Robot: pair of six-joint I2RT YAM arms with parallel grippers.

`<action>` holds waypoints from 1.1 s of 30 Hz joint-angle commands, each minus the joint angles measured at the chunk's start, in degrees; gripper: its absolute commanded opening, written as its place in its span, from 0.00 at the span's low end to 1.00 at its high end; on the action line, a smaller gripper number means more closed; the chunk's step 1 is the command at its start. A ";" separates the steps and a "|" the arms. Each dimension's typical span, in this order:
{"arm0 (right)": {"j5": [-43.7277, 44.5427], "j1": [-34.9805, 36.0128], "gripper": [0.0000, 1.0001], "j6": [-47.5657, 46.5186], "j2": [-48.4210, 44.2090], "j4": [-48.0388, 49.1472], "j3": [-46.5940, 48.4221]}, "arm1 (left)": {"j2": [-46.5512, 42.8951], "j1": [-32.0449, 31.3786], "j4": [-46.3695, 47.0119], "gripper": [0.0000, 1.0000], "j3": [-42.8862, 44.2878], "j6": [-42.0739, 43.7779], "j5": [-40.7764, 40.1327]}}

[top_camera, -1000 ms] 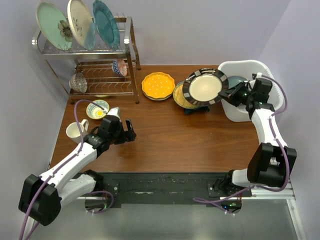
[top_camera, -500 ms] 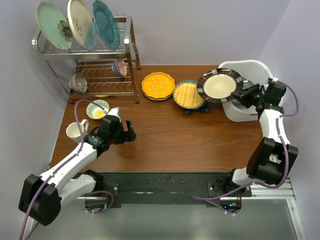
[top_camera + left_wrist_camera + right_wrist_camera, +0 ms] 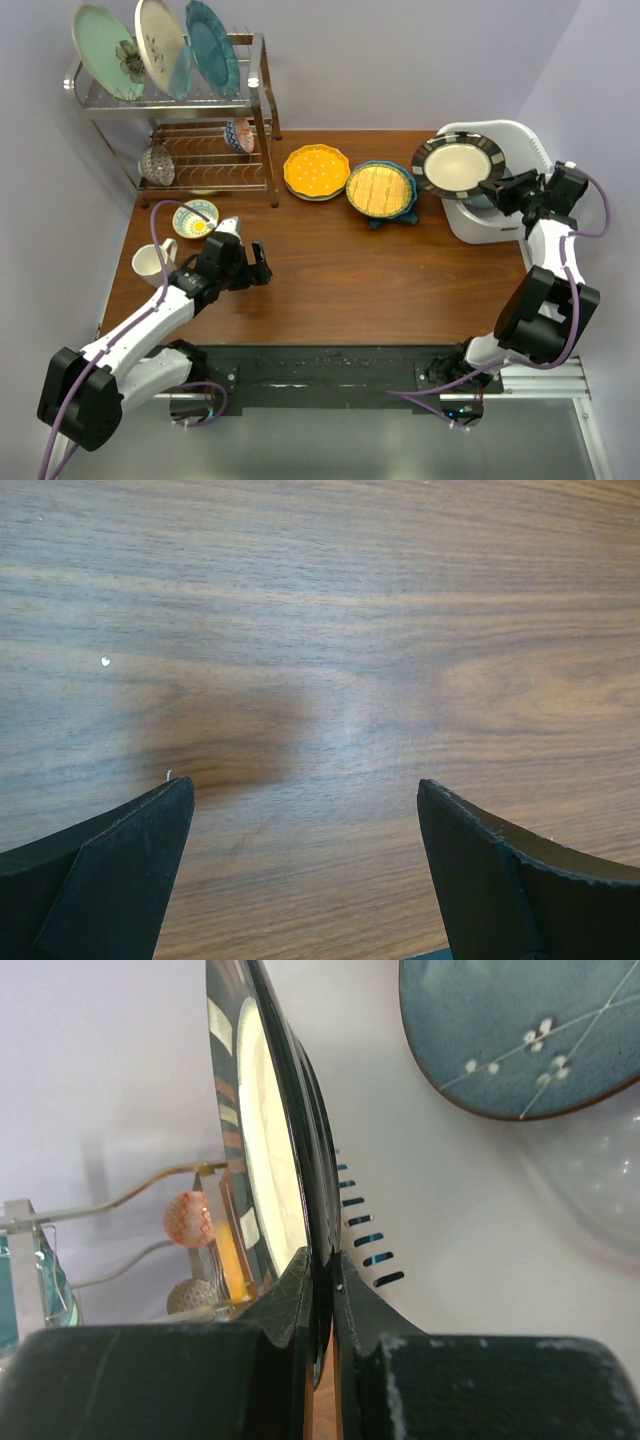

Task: Place the plates into the plastic bin on the countertop
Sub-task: Place the plate in the plastic bin.

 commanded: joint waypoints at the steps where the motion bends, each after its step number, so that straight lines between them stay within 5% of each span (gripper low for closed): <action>1: -4.18 -0.49 0.00 4.10 -2.29 9.39 2.64 | 0.55 -0.08 1.85 0.98 0.44 1.62 -0.30; 33: 5.75 -9.01 0.00 14.39 -7.13 17.65 -6.15 | 0.38 -0.08 2.03 0.98 -0.18 1.53 0.23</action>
